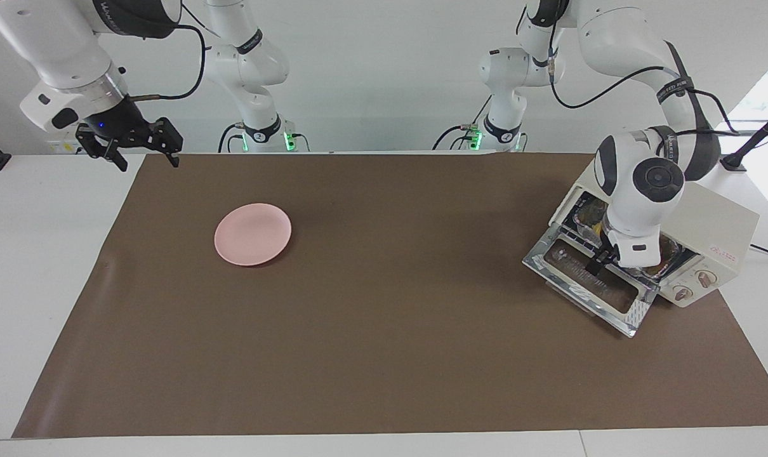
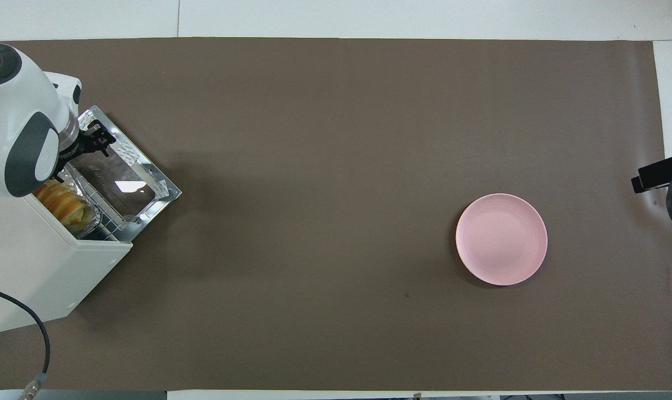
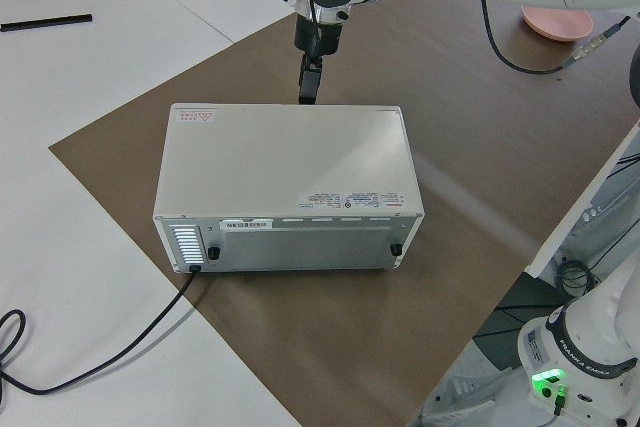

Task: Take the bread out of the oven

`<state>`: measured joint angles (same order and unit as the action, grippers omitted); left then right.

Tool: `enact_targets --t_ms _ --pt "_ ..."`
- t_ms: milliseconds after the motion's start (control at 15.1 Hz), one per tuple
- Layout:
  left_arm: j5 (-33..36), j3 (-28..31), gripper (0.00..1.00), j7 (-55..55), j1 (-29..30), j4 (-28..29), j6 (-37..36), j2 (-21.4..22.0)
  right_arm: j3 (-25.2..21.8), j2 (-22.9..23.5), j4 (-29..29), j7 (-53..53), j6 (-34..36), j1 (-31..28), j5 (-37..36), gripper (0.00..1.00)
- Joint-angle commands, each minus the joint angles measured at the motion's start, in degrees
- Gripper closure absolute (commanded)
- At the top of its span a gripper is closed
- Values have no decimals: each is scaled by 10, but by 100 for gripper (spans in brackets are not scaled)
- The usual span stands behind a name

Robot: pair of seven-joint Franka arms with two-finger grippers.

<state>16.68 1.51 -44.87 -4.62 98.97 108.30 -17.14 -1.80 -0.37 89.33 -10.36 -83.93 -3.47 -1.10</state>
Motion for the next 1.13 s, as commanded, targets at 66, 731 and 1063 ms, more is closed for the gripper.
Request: enact_targets --t_ms 66,731,1063 --pt "12 -1 0 -10 2 39 27 19 7 -12 13 6 2 -8 -1 0" --pt "12 -1 100 10 16 102 82 36 7 -12 13 6 3 -7 -1 0" --pt "12 -6 100 51 9 80 65 30 7 -12 13 6 3 -7 -1 0"
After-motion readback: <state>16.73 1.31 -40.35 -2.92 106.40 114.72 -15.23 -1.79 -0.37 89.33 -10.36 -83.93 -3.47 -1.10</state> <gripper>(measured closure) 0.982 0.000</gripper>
